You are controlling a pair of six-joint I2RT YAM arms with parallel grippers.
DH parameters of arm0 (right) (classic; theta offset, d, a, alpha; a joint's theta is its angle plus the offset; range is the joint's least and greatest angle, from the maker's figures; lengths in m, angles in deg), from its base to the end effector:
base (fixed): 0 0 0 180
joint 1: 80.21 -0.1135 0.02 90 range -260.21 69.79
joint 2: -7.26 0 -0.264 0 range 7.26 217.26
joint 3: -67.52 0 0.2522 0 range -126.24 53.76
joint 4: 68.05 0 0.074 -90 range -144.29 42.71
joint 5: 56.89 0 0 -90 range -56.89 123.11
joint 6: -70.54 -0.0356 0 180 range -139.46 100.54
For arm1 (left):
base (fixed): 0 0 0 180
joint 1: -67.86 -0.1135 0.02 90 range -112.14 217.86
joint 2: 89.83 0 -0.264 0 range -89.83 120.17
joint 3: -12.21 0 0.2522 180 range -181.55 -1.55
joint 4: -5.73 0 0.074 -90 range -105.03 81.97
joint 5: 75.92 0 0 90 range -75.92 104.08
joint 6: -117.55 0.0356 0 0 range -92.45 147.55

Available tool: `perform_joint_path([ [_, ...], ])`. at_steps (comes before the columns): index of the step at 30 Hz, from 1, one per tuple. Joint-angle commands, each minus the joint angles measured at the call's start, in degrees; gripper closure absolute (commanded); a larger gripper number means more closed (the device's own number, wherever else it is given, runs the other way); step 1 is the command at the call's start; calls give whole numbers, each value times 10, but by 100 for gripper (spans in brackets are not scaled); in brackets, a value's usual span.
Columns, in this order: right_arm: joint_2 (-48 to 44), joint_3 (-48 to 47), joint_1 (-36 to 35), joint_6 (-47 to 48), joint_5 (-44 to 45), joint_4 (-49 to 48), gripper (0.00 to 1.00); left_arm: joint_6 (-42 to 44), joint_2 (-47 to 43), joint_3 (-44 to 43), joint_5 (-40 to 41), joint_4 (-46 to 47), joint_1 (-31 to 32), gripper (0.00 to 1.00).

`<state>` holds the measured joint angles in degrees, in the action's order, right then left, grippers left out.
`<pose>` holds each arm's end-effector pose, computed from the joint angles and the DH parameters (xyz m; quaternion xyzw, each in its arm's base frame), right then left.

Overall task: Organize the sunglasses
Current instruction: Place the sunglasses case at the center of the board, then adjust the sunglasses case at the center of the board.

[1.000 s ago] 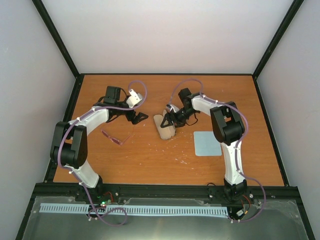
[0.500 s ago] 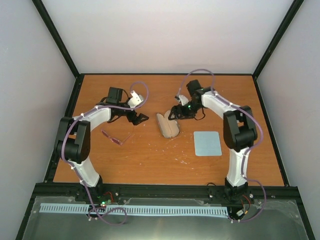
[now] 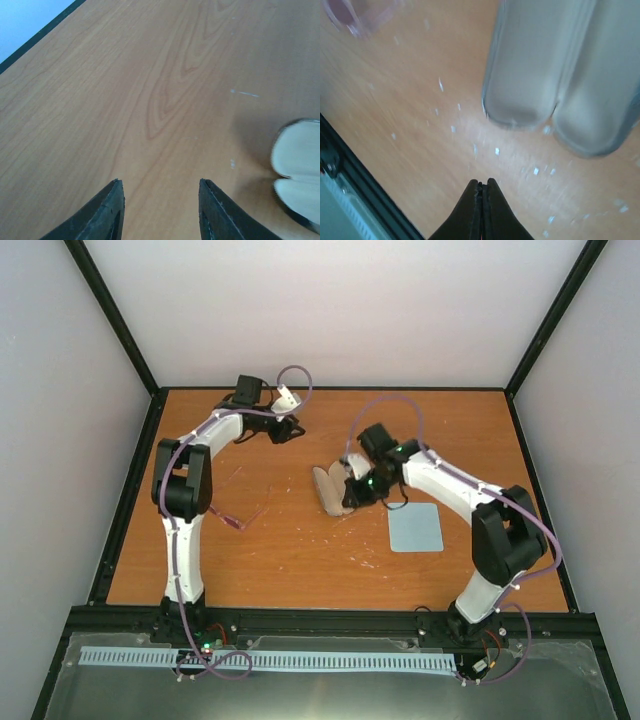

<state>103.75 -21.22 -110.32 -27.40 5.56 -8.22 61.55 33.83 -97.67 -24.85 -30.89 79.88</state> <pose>0.2859 0.1848 0.2442 -0.2286 0.9260 0.2824 0.1024 0.4610 -0.1210 0.1948 0.4507 0.7724 -0.2469 0.3733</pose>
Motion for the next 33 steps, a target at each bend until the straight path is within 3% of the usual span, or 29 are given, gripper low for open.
perform_joint_path([
  [1, -3, 68, -23, -43, 6, -11, 97, 19, 65, -105, 18, -107, 8, 58],
  [7, 23, 92, -25, -45, 5, -32, 97, 36, 88, -104, 54, -140, 48, 58],
  [21, 127, 99, -24, -28, -8, -76, 97, 6, 82, -49, 46, -140, 71, 58],
  [33, 169, 38, 25, -33, 118, -76, 97, -20, 48, 22, 14, -132, 75, 60],
])
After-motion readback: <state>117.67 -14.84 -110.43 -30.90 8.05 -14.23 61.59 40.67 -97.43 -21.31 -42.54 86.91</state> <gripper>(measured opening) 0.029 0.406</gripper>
